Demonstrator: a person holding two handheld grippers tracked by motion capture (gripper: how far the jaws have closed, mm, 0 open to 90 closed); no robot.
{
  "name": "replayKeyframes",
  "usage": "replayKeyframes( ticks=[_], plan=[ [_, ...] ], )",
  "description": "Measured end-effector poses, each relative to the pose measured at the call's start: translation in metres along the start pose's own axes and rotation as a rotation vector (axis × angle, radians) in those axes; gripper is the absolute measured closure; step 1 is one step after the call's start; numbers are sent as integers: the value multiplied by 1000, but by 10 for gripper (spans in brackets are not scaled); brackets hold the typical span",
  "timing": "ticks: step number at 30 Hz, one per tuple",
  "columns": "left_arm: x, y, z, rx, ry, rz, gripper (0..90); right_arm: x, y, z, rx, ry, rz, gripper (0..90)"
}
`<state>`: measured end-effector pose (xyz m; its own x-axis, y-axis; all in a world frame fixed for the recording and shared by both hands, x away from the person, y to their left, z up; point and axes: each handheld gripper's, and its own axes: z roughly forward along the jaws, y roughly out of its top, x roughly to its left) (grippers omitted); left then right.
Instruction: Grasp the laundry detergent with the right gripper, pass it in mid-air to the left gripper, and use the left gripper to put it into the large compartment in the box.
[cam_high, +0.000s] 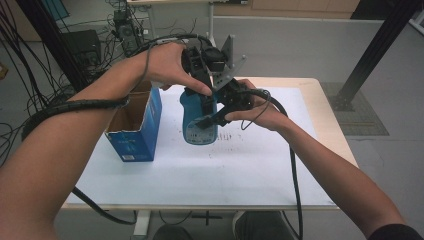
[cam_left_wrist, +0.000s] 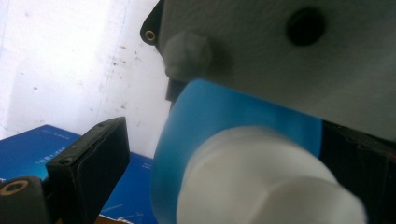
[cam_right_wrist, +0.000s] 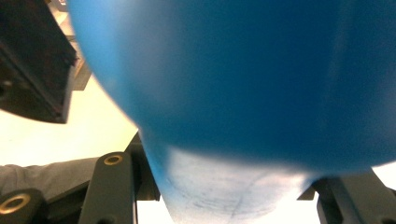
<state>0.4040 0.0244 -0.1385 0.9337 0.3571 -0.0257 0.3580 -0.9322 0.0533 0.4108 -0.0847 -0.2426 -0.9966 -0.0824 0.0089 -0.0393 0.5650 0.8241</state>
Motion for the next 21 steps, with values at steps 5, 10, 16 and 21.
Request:
replayKeyframes(
  ticks=[5,10,16,21],
  plan=[
    [-1,0,1,0,-3,0,60,1,1,-1,5,-6,-1,435],
    [-1,1,0,3,-5,8,59,2,1,-1,12,-11,6,435],
    [-2,0,0,0,-8,10,60,2,2,0,12,-15,4,436],
    [-2,-1,0,-9,-9,7,60,2,3,0,15,-10,7,436]
  ],
)
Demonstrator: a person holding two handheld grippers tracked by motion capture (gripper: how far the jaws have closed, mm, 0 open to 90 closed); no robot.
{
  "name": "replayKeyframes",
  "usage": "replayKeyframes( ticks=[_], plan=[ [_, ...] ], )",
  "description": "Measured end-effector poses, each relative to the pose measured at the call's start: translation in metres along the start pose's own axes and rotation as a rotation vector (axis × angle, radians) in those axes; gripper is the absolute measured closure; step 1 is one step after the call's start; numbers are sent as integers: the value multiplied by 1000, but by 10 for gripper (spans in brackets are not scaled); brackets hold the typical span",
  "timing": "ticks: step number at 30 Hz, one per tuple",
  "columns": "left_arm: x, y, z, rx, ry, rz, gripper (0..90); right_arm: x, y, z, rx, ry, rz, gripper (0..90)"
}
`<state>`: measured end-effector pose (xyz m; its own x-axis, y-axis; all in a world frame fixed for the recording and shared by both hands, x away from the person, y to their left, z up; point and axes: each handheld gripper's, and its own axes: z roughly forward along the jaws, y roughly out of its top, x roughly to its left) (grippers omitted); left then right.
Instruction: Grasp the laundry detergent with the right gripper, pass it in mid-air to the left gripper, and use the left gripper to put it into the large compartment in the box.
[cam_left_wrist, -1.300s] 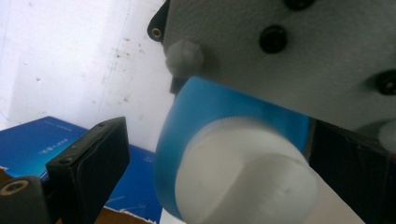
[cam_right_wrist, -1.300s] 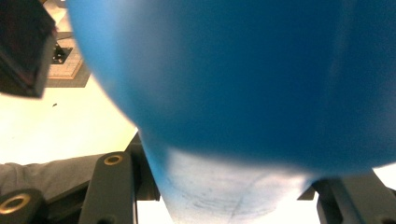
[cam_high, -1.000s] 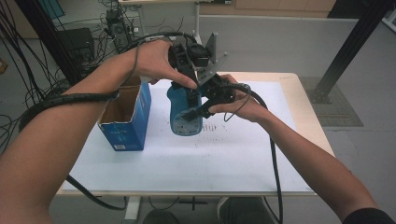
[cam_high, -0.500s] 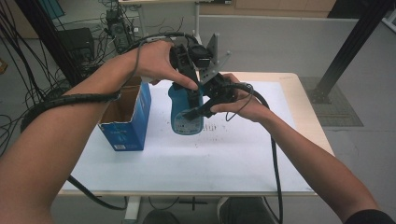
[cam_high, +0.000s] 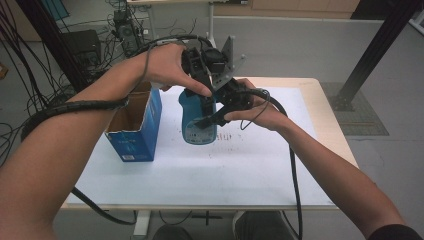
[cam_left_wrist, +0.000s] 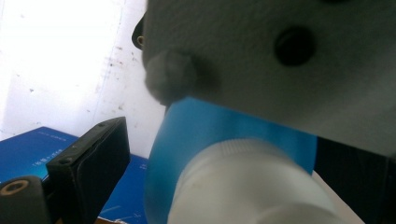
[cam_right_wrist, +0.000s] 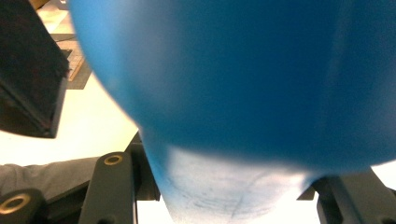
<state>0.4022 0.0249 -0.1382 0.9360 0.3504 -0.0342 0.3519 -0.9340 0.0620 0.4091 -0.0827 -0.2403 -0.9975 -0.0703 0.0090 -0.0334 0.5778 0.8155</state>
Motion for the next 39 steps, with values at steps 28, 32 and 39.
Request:
replayKeyframes(
  ticks=[28,32,39],
  plan=[
    [-2,1,-4,-3,-7,11,60,-1,2,0,-3,10,2,436],
    [-2,0,-5,-6,-9,16,60,-1,3,0,-4,12,5,436],
    [-3,-1,-6,-11,-7,14,60,-1,3,1,-2,10,3,436]
  ],
)
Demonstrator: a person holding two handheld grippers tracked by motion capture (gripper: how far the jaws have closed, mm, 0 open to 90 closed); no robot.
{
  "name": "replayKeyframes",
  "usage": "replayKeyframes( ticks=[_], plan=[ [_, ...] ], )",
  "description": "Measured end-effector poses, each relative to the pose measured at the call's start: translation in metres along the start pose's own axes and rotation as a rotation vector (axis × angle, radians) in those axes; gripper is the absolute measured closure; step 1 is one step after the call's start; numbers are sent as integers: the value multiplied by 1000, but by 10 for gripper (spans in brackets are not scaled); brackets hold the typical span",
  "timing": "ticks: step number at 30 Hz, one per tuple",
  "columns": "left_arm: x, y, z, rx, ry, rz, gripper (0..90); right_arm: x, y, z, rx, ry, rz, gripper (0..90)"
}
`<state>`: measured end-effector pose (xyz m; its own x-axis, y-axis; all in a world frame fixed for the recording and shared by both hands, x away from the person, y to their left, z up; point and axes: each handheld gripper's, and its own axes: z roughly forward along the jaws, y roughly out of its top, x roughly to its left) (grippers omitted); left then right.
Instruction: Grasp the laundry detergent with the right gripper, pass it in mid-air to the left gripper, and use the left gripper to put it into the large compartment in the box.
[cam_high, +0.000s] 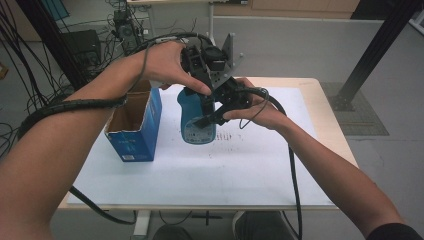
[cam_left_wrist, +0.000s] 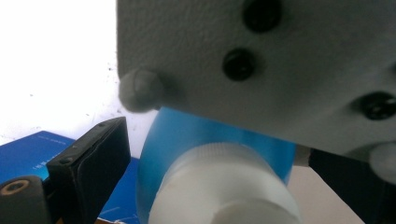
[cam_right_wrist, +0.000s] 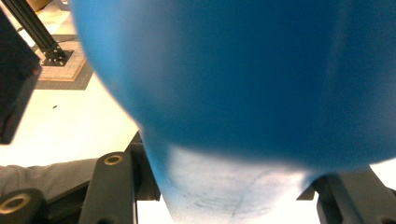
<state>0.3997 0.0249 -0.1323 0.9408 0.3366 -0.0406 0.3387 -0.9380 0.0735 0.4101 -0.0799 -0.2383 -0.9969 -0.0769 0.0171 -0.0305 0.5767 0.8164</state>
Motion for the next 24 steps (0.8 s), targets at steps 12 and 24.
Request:
replayKeyframes(
  ticks=[12,24],
  plan=[
    [0,0,-2,-5,-4,4,61,-1,0,-1,-2,1,3,436],
    [-2,2,-2,-6,-1,5,61,0,0,-4,-6,0,8,436]
  ],
)
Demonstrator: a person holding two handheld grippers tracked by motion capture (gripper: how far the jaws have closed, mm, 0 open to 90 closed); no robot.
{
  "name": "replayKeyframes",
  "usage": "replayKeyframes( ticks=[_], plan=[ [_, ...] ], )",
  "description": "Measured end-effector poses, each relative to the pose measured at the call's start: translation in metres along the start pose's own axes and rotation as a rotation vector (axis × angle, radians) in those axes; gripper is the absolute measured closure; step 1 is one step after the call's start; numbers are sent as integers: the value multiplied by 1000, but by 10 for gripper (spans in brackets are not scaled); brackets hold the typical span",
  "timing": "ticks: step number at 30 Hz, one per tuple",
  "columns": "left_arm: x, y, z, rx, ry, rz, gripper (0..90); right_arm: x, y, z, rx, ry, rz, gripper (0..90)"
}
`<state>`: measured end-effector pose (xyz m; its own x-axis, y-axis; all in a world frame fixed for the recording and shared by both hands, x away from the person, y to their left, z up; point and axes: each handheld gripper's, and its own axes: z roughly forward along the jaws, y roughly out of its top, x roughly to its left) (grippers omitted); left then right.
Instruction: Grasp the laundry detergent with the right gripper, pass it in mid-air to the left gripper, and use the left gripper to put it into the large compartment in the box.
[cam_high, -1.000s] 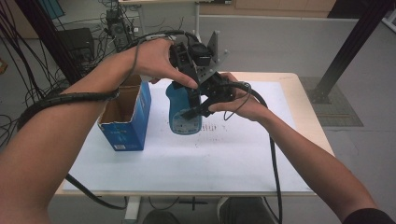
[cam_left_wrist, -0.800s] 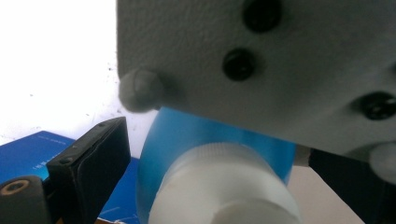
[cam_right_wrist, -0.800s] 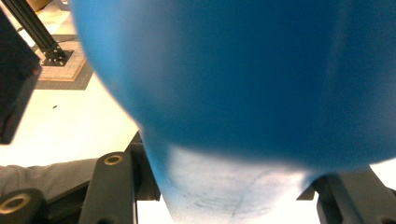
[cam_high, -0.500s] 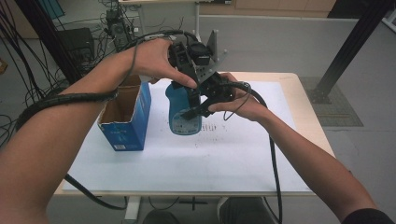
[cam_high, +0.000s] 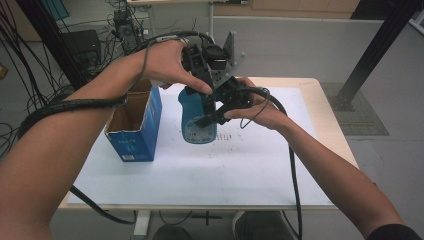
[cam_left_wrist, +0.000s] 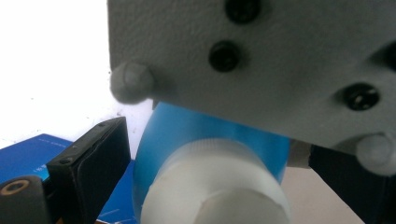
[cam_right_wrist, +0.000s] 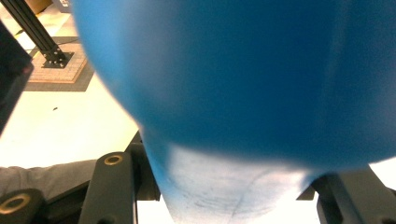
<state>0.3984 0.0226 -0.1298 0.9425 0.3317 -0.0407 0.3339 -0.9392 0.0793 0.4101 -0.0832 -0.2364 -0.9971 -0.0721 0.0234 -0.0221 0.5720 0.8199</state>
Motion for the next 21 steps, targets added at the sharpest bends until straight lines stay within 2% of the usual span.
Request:
replayKeyframes(
  ticks=[8,12,21],
  plan=[
    [-1,1,-3,-16,3,5,62,0,0,-1,-3,3,8,436],
    [-1,1,-2,-11,4,1,62,-1,0,-1,-1,-3,-4,436],
    [0,0,-3,-8,6,5,62,0,0,-1,-4,-2,1,436]
  ],
)
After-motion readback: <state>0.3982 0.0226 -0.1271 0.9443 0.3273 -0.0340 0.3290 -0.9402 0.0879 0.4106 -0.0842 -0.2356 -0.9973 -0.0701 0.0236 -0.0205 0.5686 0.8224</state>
